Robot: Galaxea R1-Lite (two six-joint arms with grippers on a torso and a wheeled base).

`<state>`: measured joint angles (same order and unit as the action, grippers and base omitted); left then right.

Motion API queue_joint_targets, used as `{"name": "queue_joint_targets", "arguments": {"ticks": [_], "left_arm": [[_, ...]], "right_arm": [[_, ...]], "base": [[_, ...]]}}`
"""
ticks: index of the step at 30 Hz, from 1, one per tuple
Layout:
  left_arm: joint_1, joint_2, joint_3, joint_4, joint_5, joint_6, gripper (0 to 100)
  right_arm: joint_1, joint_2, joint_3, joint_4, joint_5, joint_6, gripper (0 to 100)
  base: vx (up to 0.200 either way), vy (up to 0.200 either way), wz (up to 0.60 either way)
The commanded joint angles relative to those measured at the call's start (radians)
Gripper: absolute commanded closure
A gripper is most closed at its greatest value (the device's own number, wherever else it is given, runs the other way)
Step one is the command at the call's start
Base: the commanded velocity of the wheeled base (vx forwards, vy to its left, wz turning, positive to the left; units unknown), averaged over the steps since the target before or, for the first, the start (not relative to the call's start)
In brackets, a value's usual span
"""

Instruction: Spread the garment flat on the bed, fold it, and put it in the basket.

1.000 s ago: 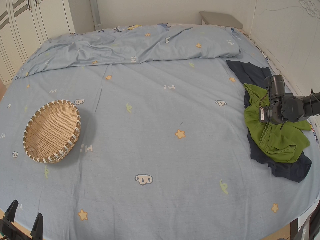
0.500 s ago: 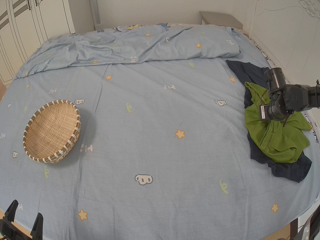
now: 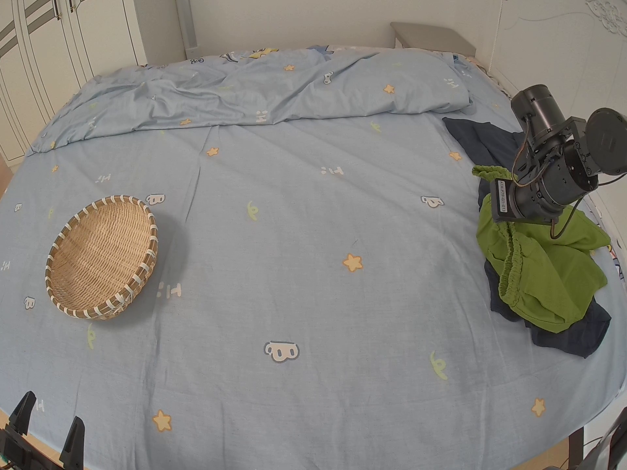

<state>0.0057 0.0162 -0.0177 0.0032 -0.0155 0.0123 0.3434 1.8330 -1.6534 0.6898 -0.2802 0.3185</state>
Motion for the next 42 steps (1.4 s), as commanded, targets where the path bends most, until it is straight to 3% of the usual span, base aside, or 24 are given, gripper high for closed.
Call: {"name": "queue_joint_targets", "arguments": {"ticks": [1,8,9,11,12,16,25,29,39,40,42], "left_arm": [[0.0,-0.004,0.016,0.0,0.0,0.0,0],[0.0,-0.004,0.016,0.0,0.0,0.001,0],[0.0,-0.004,0.016,0.0,0.002,0.0,0],[0.0,-0.004,0.016,0.0,0.0,0.0,0],[0.0,-0.004,0.016,0.0,0.0,0.0,0],[0.0,-0.004,0.016,0.0,0.0,0.0,0],[0.0,-0.004,0.016,0.0,-0.001,0.005,0],[0.0,-0.004,0.016,0.0,-0.004,0.005,0],[0.0,-0.004,0.016,0.0,-0.001,0.001,0],[0.0,-0.004,0.016,0.0,-0.001,0.001,0],[0.0,-0.004,0.016,0.0,-0.001,0.001,0]], "right_arm": [[0.06,-0.023,-0.017,0.011,0.029,0.03,100],[0.203,-0.012,-0.045,0.014,0.033,0.113,100],[0.266,-0.004,-0.06,0.022,0.033,0.125,100],[0.287,0.002,-0.065,0.025,0.033,0.128,100],[0.351,0.017,-0.08,0.025,0.033,0.139,100],[0.46,0.057,-0.135,0.017,0.027,0.2,100],[0.595,0.189,-0.347,-0.009,0.019,0.223,100],[0.64,0.23,-0.347,-0.013,0.015,0.234,100],[0.666,0.321,-0.347,-0.004,0.015,0.257,100],[0.666,0.321,-0.347,-0.004,0.015,0.257,0],[0.664,0.331,-0.347,-0.004,0.013,0.263,0]], "base": [[0.0,0.0,0.0],[0.0,0.0,0.0],[0.0,0.0,0.0],[0.0,0.0,0.0],[0.0,0.0,0.0],[0.0,0.0,0.0],[0.0,0.0,0.0],[0.0,0.0,0.0],[0.0,0.0,0.0],[0.0,0.0,0.0],[0.0,0.0,0.0]]}}
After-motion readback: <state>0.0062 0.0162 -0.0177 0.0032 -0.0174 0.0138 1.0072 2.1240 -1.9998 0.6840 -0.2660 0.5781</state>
